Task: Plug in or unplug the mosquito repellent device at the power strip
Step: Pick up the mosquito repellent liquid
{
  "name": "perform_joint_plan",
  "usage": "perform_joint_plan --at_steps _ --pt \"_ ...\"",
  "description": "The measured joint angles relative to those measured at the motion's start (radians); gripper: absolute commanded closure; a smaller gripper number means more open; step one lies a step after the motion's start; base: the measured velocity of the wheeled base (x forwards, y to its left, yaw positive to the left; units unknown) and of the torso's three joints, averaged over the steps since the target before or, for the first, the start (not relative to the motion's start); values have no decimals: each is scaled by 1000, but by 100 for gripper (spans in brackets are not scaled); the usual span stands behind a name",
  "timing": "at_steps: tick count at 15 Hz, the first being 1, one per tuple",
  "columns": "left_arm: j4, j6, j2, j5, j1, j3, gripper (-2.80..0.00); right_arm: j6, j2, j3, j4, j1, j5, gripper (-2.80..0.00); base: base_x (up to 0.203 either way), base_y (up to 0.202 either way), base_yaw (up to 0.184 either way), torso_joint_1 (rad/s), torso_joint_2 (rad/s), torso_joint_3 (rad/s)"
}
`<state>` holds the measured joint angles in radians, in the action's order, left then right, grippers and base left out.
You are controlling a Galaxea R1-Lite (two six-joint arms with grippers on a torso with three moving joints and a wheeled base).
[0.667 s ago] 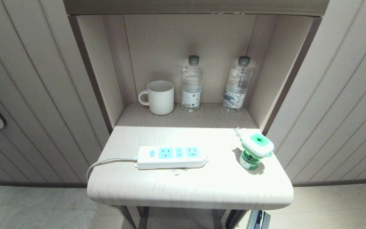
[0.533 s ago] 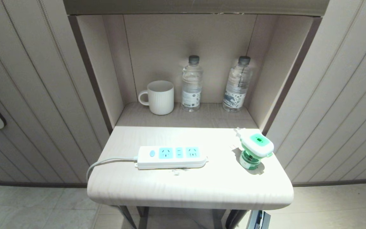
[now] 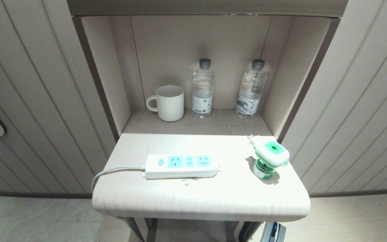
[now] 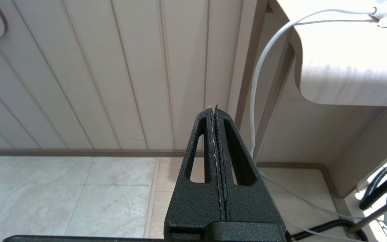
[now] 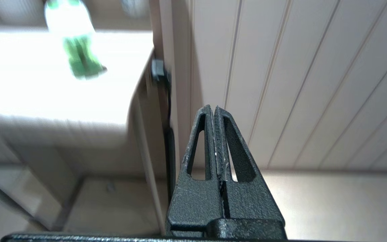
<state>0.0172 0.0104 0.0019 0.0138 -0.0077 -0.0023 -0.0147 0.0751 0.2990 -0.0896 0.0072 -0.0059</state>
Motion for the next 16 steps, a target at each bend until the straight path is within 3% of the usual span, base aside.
perform_joint_plan --at_steps 6,8,11,12,14,16 --pt "0 1 0 0 0 1 0 -32 475 539 -42 67 74 0 0 0 0 0 0 0" --pt "-1 4 0 0 0 1 0 -41 638 627 -49 128 146 0 0 0 0 0 0 0" --pt "-1 6 0 0 0 0 0 -52 823 637 -48 245 206 0 0 0 0 0 0 0" --pt "-1 6 0 0 0 0 0 -57 860 613 -44 264 208 -280 0 0 0 0 0 0" --pt "-1 5 0 0 0 0 0 -68 901 551 30 280 208 -280 0 0 0 0 0 0" --pt "-1 3 0 0 0 0 0 -80 921 453 197 284 197 -280 0 0 0 0 0 0"
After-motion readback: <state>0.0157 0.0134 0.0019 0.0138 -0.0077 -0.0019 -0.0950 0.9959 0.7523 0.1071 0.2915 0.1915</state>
